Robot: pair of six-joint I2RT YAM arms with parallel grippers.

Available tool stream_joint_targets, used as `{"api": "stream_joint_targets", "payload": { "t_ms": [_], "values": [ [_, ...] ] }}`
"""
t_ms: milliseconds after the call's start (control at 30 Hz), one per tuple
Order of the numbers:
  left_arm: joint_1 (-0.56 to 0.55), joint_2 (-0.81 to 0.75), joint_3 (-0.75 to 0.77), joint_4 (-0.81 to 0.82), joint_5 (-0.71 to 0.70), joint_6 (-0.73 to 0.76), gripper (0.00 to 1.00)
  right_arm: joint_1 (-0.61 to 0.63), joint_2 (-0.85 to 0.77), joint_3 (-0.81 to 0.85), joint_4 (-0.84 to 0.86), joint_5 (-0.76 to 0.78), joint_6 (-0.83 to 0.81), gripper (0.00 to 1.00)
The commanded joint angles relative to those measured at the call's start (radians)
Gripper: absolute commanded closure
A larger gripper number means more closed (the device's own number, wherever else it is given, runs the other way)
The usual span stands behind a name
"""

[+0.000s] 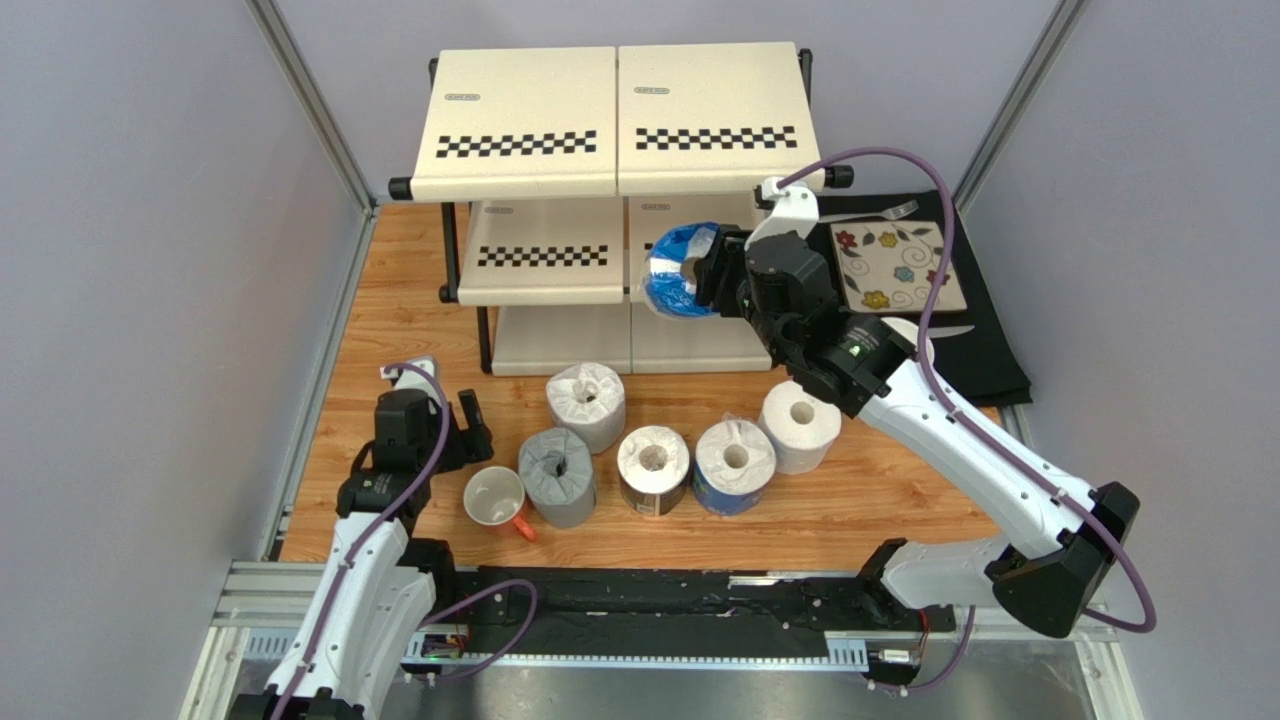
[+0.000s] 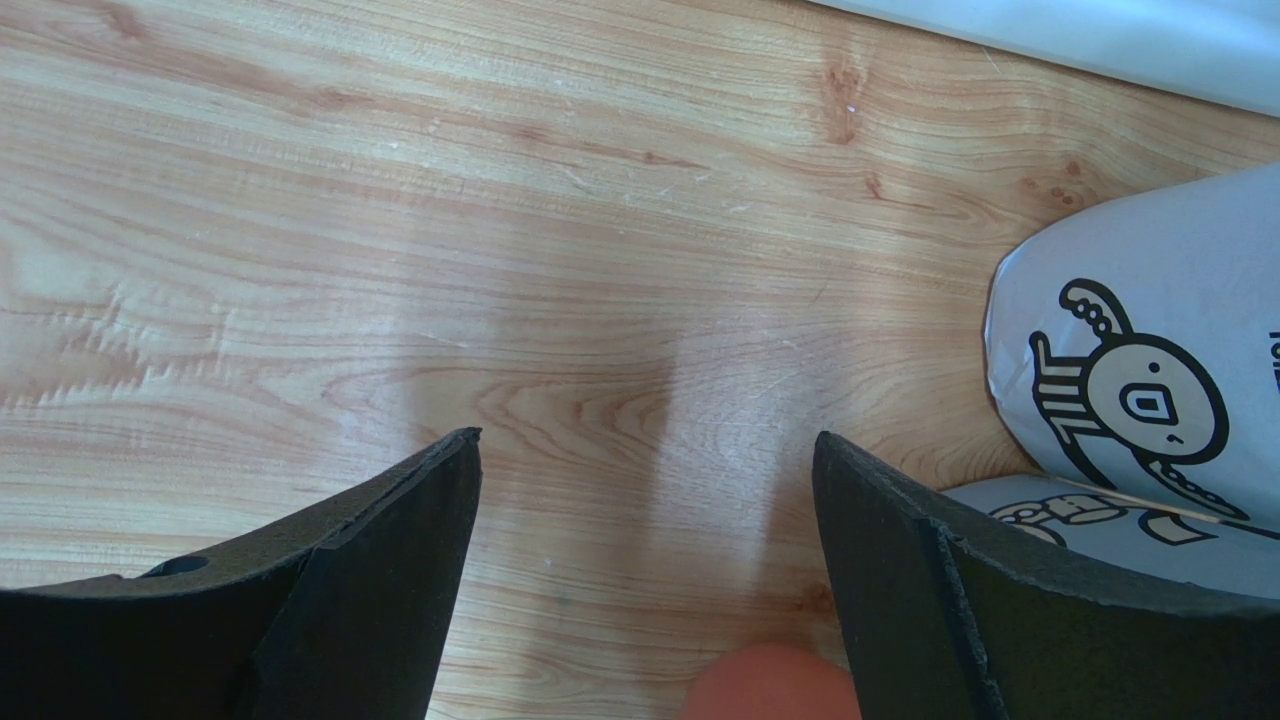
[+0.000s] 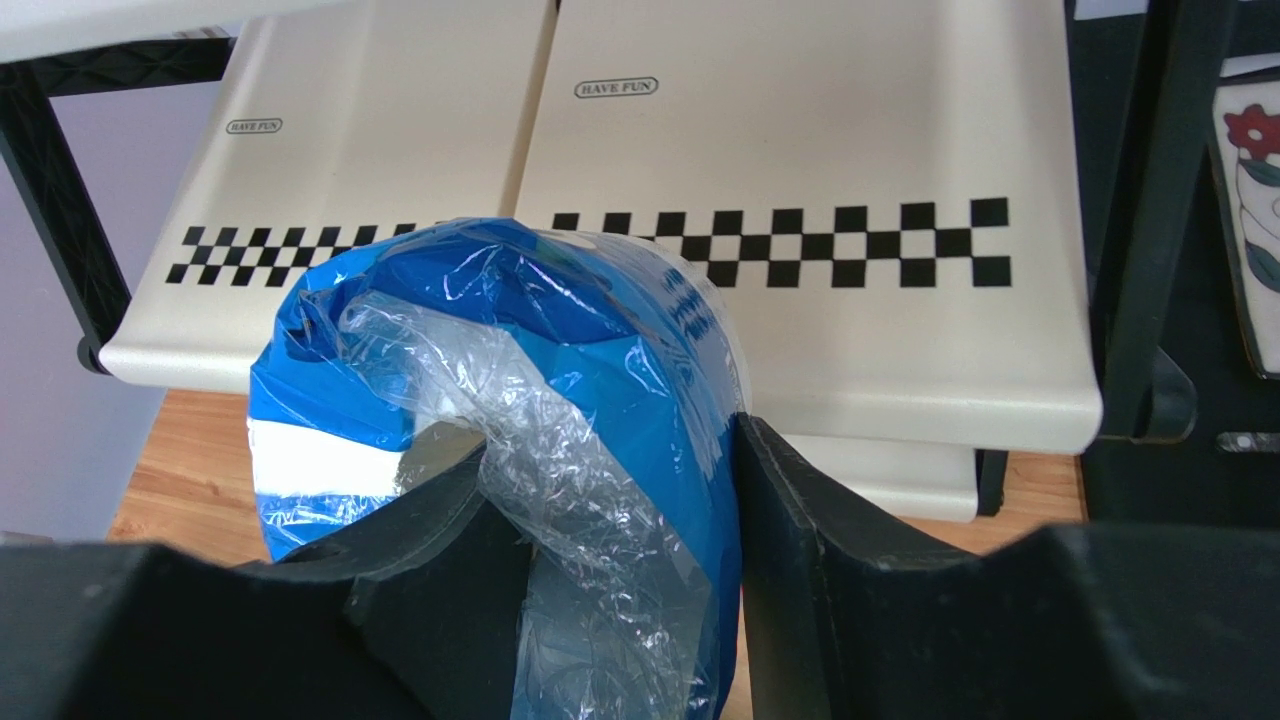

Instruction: Place and organize the paper towels onto the shelf

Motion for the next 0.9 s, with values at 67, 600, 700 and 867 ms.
{"api": "stream_joint_targets", "payload": {
  "t_ms": [67, 600, 700, 867],
  "values": [
    [-0.007, -0.002, -0.003, 0.002, 0.007, 0.022, 0.11, 0.037, 0.047, 0.102, 0.139, 0.004, -0.011, 0.92],
    [-0.009, -0.001, -0.004, 0.003, 0.030, 0.022, 0.11, 0.125, 0.174, 0.182, 0.259, 0.062, -0.047, 0.92],
    [-0.009, 0.001, -0.003, 0.005, 0.037, 0.022, 0.11, 0.139, 0.205, 0.197, 0.291, 0.081, -0.064, 0.92],
    [-0.009, 0.002, -0.004, 0.006, 0.041, 0.023, 0.10, 0.149, 0.254, 0.210, 0.343, 0.101, -0.073, 0.92]
  ]
}}
